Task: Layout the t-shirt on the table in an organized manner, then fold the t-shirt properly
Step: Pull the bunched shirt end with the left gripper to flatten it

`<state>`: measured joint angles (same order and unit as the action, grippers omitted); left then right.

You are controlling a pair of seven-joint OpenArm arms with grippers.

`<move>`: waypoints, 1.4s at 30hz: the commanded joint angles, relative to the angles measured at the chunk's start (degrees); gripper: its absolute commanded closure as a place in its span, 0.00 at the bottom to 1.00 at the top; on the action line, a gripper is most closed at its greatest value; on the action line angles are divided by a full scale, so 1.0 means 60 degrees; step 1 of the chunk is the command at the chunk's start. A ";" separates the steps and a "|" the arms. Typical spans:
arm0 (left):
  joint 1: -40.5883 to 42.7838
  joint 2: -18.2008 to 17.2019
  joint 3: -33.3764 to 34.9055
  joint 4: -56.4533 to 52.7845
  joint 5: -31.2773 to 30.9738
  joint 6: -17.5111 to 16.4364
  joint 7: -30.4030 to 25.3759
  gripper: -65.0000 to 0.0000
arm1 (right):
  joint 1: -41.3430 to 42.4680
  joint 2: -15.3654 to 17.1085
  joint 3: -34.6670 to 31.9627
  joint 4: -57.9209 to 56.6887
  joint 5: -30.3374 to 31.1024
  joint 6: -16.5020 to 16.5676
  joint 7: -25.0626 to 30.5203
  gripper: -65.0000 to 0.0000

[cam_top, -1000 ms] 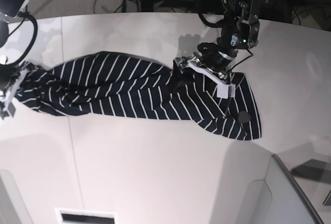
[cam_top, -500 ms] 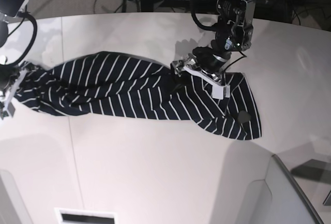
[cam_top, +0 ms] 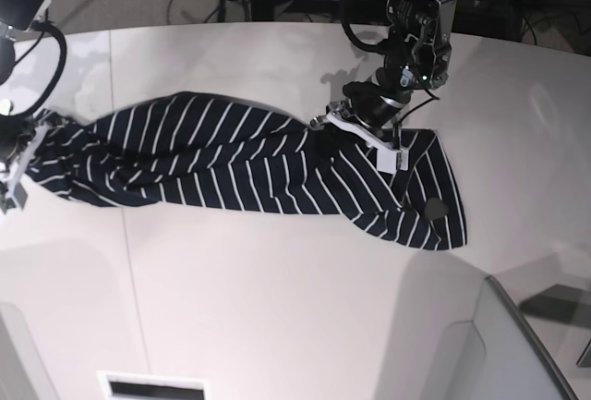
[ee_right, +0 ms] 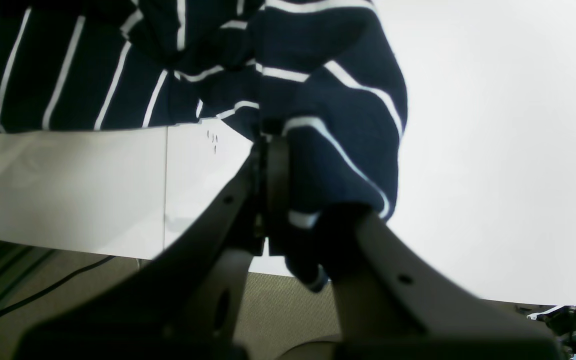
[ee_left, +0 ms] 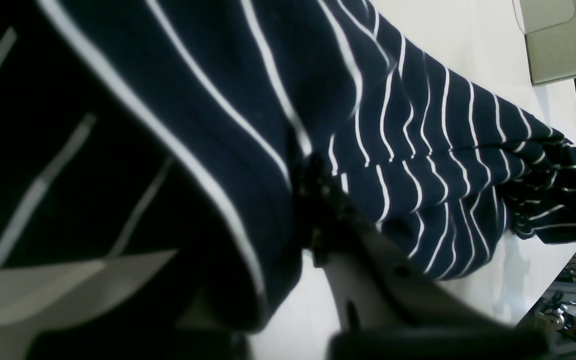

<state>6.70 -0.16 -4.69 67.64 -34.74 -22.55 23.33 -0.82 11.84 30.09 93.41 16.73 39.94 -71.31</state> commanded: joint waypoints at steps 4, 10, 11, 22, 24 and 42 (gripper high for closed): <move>-0.0098 -0.0039 -0.0002 0.0163 -0.0093 -0.0118 -0.0145 1.00 | 0.0144 0.0115 0.0004 0.0161 0.0076 0.0009 0.0112 1.00; 0.0239 -0.0361 0.0012 0.1863 -0.0063 -0.0059 -0.0087 1.00 | 0.0129 0.0115 0.0004 0.0352 0.0076 0.0009 0.0097 1.00; 0.0327 -0.0434 0.0012 0.2214 -0.0063 -0.0059 -0.0087 1.00 | 0.0115 0.0115 0.0004 0.0454 0.0076 0.0009 0.0068 1.00; 0.1997 -0.1387 -0.0383 0.5013 -0.0049 0.0629 -0.0101 1.00 | -0.0999 -0.0178 -0.0011 0.2960 0.0091 0.0009 0.0024 1.00; 0.2246 -0.1401 -0.0852 0.5379 -0.0049 0.0629 -0.0072 1.00 | -0.1175 -0.0192 -0.0201 0.3062 0.0091 0.0009 0.0024 1.00; 0.3008 -0.1870 -0.2039 0.6258 -0.0019 0.0615 0.0221 1.00 | -0.1673 0.0042 -0.0611 0.3341 0.1292 0.0009 -0.0005 1.00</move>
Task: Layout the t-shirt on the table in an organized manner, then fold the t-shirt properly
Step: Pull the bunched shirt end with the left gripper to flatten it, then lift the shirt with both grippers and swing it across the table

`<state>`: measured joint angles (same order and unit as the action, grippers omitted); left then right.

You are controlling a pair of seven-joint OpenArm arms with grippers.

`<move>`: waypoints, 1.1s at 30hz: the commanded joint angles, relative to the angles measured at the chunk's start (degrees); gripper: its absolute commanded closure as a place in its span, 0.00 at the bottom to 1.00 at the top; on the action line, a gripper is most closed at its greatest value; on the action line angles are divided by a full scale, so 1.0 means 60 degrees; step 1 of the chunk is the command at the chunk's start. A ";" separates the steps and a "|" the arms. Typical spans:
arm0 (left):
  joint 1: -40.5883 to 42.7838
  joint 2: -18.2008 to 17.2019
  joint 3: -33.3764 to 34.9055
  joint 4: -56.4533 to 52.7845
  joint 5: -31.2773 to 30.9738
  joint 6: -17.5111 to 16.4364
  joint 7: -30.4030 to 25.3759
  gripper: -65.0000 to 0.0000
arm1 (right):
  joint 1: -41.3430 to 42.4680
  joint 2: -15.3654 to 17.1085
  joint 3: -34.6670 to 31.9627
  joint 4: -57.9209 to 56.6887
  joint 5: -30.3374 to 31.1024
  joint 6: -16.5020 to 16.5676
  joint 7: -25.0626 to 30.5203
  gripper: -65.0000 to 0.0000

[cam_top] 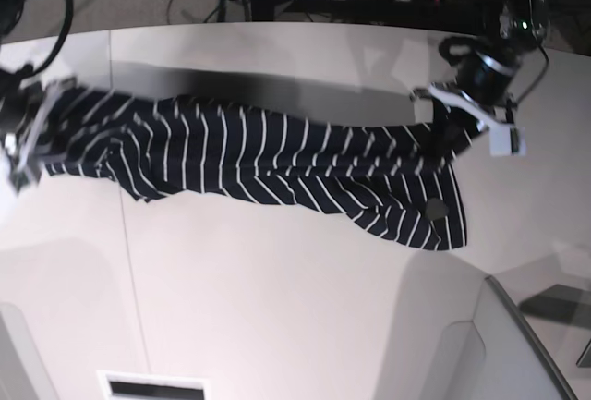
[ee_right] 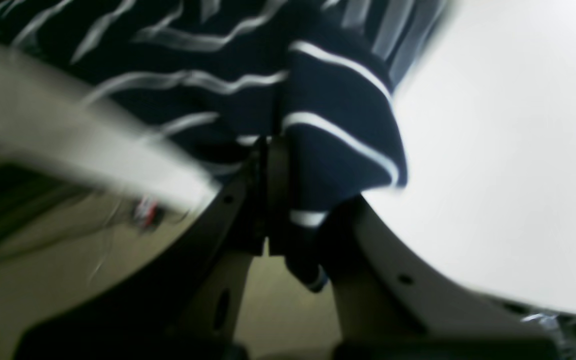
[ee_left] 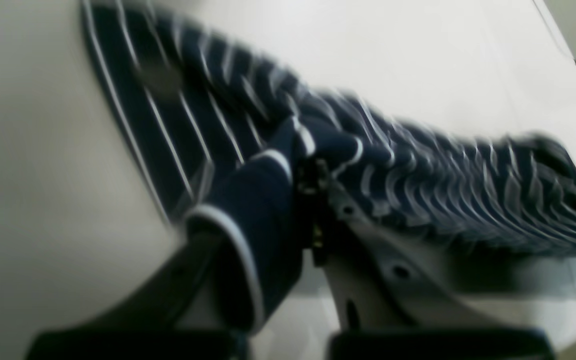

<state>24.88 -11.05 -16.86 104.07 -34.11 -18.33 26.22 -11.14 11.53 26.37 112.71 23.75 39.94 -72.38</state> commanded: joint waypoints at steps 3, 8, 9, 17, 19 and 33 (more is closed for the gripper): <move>-0.1327 -0.0071 -0.0025 0.0113 -0.0125 -0.0088 0.1162 1.00 | 0.1497 0.0474 -0.0124 -0.0477 0.0123 0.0009 -0.0340 1.00; -0.3642 0.0193 0.0224 0.0010 0.1267 -0.0088 0.2627 1.00 | 0.4266 0.0811 -0.0959 -0.2792 0.0123 0.0009 -0.0457 1.00; -0.4096 0.0222 0.0429 -0.0078 0.1604 -0.0088 0.2788 1.00 | 0.4779 0.0826 -0.1032 -0.3304 0.0123 0.0009 -0.0442 1.00; -0.6309 0.0413 0.1499 -0.2803 0.2381 -0.0088 0.3052 1.00 | 0.7314 0.0782 -0.1604 -0.6147 -0.1782 0.0009 0.0466 1.00; -0.6250 0.0457 0.1499 -0.2862 0.2395 -0.0088 0.2803 1.00 | 0.7006 0.0752 -0.1604 -0.6176 -0.1870 0.0009 0.0525 1.00; -0.2147 -0.0261 0.1455 -0.0796 0.2395 -0.0132 0.2612 1.00 | 0.1453 0.0122 -0.0344 -0.1414 -0.1855 0.0009 -0.0340 1.00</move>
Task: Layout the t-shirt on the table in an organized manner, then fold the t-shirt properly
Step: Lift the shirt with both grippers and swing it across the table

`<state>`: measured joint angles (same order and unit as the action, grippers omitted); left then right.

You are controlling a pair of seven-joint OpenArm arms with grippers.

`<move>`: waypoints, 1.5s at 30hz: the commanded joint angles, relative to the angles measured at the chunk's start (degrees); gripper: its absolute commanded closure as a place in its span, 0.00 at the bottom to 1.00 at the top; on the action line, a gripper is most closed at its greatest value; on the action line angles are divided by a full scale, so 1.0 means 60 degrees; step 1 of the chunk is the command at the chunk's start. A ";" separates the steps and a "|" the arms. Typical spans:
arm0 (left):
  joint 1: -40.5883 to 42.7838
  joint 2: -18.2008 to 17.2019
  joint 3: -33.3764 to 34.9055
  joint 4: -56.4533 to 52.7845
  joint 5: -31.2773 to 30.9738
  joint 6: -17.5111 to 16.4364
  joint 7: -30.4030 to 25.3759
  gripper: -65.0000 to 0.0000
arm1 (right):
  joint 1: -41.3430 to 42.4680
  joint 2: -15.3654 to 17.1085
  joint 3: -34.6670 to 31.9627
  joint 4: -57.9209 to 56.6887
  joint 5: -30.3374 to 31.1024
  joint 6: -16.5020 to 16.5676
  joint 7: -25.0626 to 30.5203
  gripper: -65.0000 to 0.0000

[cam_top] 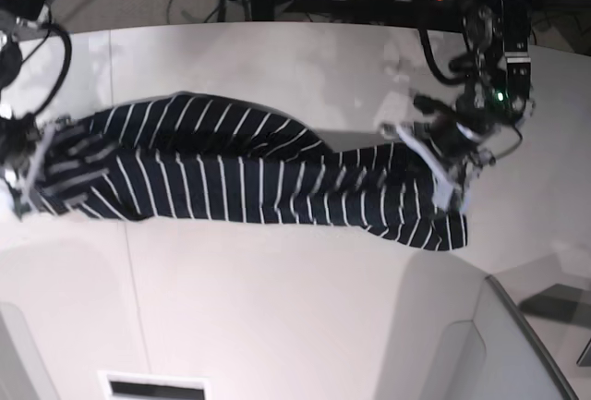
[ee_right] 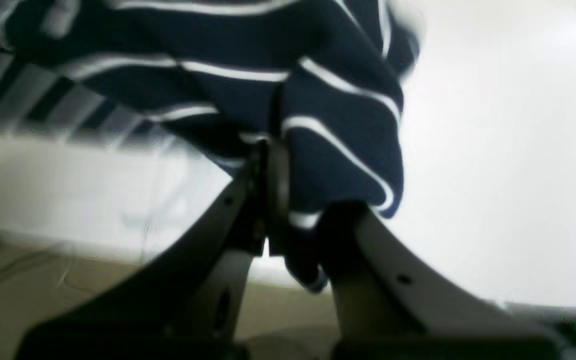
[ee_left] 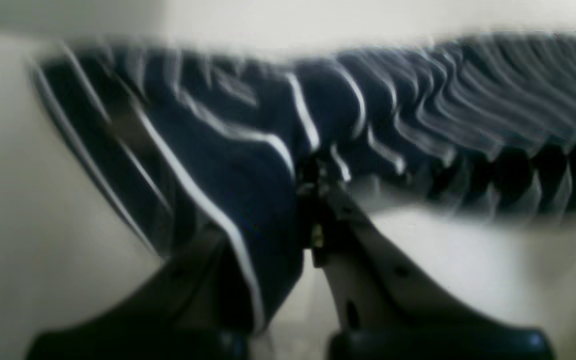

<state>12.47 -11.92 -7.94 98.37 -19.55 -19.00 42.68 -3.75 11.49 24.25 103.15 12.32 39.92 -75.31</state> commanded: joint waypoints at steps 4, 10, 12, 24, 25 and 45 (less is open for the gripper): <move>0.0229 -0.0218 -0.0090 -0.0080 -0.0031 -0.0019 -0.0146 1.00 | -0.0144 -0.0017 0.0215 0.0046 0.0050 0.0013 0.0412 1.00; -0.1998 -0.0203 0.0306 -0.1164 0.0467 -0.0019 -0.0131 1.00 | 0.2551 0.0613 -0.1060 -0.3031 0.0006 0.0013 0.1526 1.00; -0.3272 -0.0159 0.0921 -0.1970 0.1083 -0.0019 -0.0131 1.00 | 0.4017 0.0892 -0.1529 -0.4672 0.0006 0.0013 0.2419 1.00; -0.9793 0.0749 0.1478 -0.3039 0.1683 0.0010 0.0558 1.00 | 1.0097 0.2313 -0.1910 -0.4599 0.0035 0.0013 0.2126 1.00; -0.9910 0.0778 0.1390 -0.2629 0.1713 0.0010 0.0968 1.00 | 1.0068 0.2342 -0.1646 -0.3676 0.0035 0.0013 0.1452 1.00; -0.1690 0.0310 0.0701 -0.2438 0.1742 -0.0019 -0.2006 1.00 | 0.1233 0.0218 -0.0327 -0.2255 -0.0009 0.0013 0.2537 1.00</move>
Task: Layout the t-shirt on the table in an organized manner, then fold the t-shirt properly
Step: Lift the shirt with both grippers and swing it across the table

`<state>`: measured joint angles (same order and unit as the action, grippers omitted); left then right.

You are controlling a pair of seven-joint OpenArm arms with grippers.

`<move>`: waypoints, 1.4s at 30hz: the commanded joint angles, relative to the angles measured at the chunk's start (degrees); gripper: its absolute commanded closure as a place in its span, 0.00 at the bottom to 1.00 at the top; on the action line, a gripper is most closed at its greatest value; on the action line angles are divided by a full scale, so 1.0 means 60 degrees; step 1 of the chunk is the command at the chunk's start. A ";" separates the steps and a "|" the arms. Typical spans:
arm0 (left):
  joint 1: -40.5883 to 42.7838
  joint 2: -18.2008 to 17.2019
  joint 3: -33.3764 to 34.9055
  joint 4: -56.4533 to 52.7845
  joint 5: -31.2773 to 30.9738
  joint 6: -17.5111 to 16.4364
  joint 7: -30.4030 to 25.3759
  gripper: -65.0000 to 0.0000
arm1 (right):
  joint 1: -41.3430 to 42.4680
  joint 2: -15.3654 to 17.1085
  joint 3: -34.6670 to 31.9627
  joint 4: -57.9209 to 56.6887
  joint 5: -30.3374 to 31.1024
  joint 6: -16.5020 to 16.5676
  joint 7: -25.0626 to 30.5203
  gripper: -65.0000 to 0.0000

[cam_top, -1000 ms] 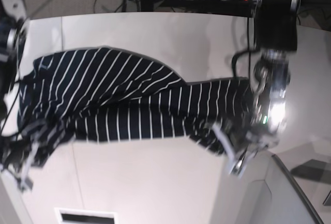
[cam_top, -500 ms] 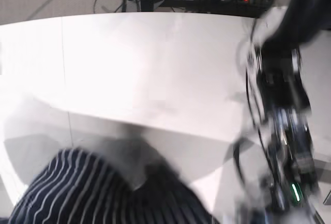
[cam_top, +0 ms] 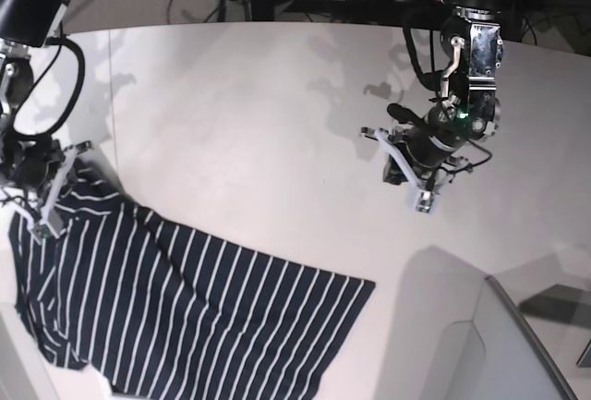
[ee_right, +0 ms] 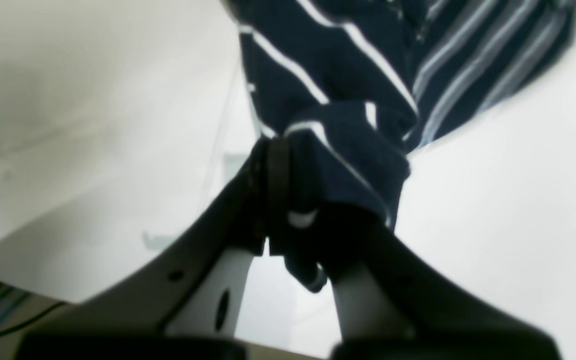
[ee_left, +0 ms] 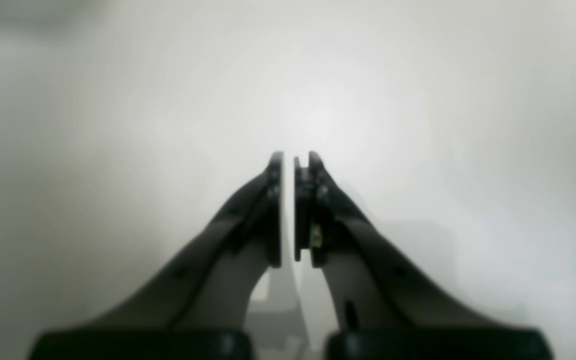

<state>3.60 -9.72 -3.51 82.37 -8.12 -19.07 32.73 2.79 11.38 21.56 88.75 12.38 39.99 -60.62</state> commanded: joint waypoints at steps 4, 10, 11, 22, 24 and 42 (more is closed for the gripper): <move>0.0360 -0.0161 -0.0170 0.0213 -0.0163 0.0006 -0.0788 1.00 | -0.0091 0.0250 0.0091 -0.0557 -0.0020 0.0002 0.0528 1.00; -0.0328 -0.0073 -0.0023 -0.0036 -0.0178 0.0006 -0.0818 1.00 | -0.0105 0.0309 0.0077 -0.0968 -0.0020 0.0002 0.0719 1.00; -0.0592 0.0000 -0.0023 -0.0241 -0.0236 0.0006 -0.0832 1.00 | -0.0105 0.0309 0.0077 -0.0968 -0.0020 0.0002 0.0719 1.00; -0.3317 0.1202 0.0856 -0.2907 -0.0178 0.0036 -0.1082 1.00 | -0.0648 0.0309 0.0165 -0.0953 -0.0020 0.0002 0.0748 1.00; -0.3596 0.1334 0.0856 -0.3435 -0.0178 0.0036 -0.1594 1.00 | -0.0662 0.0294 0.0209 -0.0953 -0.0020 0.0002 0.0748 1.00; -0.0914 0.0308 -0.2749 -0.0871 -0.0280 -0.0023 -0.1946 1.00 | -0.1204 -0.0775 0.1132 0.2461 -0.0020 0.0002 0.0001 0.29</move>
<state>-0.84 -7.14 -19.86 76.18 -9.28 -19.35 22.41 -5.48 5.58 28.14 102.59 12.03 40.01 -61.56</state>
